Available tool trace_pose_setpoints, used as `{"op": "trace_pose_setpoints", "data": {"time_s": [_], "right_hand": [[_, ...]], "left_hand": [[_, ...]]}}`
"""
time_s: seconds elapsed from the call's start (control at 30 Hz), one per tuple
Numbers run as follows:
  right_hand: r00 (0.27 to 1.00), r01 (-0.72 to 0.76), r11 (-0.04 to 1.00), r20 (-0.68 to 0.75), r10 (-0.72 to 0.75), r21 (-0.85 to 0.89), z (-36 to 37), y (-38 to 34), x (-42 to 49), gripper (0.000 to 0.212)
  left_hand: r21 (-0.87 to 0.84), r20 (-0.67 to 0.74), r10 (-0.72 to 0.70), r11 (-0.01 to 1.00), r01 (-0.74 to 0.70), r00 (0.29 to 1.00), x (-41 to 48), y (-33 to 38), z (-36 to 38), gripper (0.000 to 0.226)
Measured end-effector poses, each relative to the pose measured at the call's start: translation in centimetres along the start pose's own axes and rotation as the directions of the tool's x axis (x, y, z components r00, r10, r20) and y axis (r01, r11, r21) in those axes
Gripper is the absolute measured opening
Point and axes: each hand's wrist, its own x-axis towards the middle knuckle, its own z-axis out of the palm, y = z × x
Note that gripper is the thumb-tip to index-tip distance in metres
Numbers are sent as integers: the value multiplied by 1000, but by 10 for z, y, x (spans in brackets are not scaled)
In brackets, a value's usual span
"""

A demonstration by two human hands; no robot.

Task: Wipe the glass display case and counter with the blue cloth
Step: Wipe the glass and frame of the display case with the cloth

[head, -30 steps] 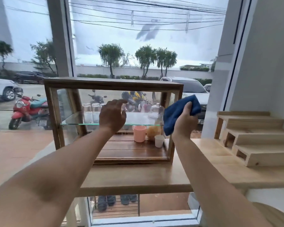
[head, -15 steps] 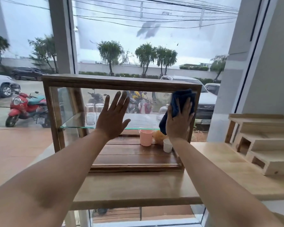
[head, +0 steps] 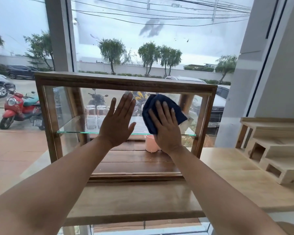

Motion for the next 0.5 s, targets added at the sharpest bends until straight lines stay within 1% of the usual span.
{"op": "trace_pose_setpoints", "data": {"time_s": [0.07, 0.1, 0.17, 0.2, 0.23, 0.3, 0.37, 0.4, 0.47, 0.5], "right_hand": [[990, 128, 991, 55, -126, -26, 3, 3, -13, 62], [974, 209, 977, 95, -205, -37, 4, 6, -25, 59], [908, 385, 921, 203, -366, -65, 3, 18, -57, 56], [884, 432, 897, 237, -402, -90, 1, 29, -72, 55], [888, 427, 897, 238, -393, -114, -3, 40, -83, 55], [947, 294, 947, 174, -270, -129, -12, 56, -89, 58], [991, 97, 990, 106, -86, -106, -17, 61, -77, 57], [998, -17, 996, 59, 22, -90, -19, 58, -65, 56], [971, -235, 972, -61, 233, -26, -19, 43, -33, 55], [951, -291, 957, -109, 290, 11, -18, 34, -17, 55]], "left_hand": [[-11, -16, -25, 1000, 25, 1000, 0, 4, 3, 77], [-15, -27, -32, 999, 32, 999, -1, 5, 4, 77], [-30, -43, -35, 999, 34, 998, 0, 5, 5, 77], [-38, -49, -32, 999, 30, 998, 0, 4, 5, 77], [-41, -54, -28, 999, 25, 998, 0, 3, 5, 77], [-36, -53, -25, 999, 23, 998, 0, 1, 5, 78], [-36, -53, -28, 999, 26, 998, -1, 1, 6, 78], [-37, -54, -25, 999, 23, 998, -1, 3, 6, 78], [-27, -58, -16, 1000, 14, 998, -1, 3, 8, 76], [-24, -59, -15, 1000, 13, 998, -1, 2, 8, 76]]}}
